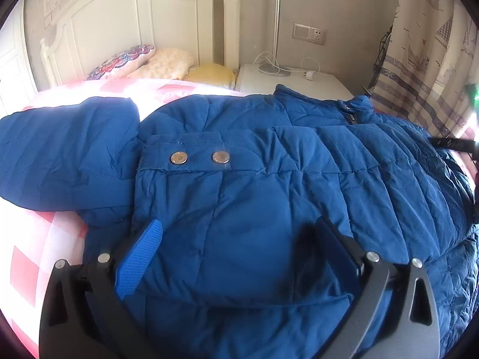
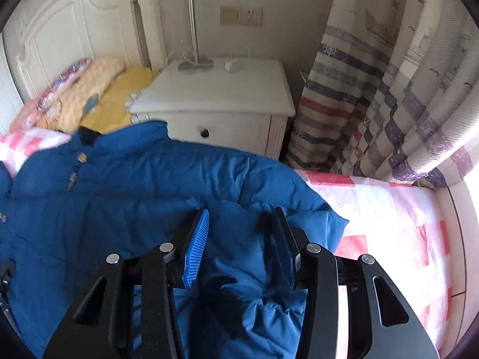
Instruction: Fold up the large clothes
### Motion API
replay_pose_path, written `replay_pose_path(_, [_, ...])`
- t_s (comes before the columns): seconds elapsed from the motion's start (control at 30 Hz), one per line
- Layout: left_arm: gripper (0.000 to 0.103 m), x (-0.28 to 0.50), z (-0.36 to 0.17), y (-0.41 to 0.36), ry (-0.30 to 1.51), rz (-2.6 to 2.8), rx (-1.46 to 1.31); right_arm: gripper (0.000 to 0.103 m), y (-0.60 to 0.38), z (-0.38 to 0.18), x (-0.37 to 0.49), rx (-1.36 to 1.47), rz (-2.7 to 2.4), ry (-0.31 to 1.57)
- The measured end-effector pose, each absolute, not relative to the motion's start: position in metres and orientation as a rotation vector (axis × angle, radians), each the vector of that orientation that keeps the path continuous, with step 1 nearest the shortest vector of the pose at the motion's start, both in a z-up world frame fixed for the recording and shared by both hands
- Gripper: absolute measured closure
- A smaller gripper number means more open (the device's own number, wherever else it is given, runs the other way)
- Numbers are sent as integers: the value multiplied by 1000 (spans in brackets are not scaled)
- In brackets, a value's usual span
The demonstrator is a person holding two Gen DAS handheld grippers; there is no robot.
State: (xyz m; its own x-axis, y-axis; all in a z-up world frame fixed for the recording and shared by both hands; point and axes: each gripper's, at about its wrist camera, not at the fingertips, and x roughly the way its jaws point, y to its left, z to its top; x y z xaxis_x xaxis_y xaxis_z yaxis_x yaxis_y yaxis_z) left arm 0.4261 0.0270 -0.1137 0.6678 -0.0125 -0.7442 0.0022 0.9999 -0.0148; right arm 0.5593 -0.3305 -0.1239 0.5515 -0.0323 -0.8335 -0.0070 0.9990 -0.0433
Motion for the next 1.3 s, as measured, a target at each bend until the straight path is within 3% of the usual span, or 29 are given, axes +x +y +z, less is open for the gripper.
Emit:
replay_pose_path(0.23, [2,426,-115,29,838,-18,-31,59,-335,-107,568,30,-71,914])
replay_pose_path(0.3, [2,426,-115,29,840,-18,-29,56,-338,-127,579,5,-92,1025])
replay_pose_path(0.4, [2,427,-115,30,839,-20,-36,54,-348,-128,581,74,-58,1028])
replay_pose_path(0.53, [2,427,-115,29,840,-19,-35,52,-349,-98,545,168,-29,873])
replay_pose_path(0.63, [2,428,-115,28,843,-15,-27,42,-323,-96,496,135,43,819])
replay_pose_path(0.73, [2,428,-116,27,846,-11,-21,33,-300,-117,485,31,86,895])
replay_pose_path(0.8, [2,428,-115,28,844,-12,-24,32,-294,-131,488,-21,60,926])
replay_pose_path(0.93, [2,427,-116,30,842,-17,-35,31,-286,-105,473,25,32,870])
replay_pose_path(1.03, [2,427,-116,29,844,-15,-30,20,-256,-102,446,-52,108,820])
replay_pose_path(1.13, [2,428,-115,29,843,-15,-32,17,-231,-130,441,-196,142,902])
replay_pose_path(1.3, [2,427,-115,33,835,-22,-53,17,-244,-128,431,-88,80,924])
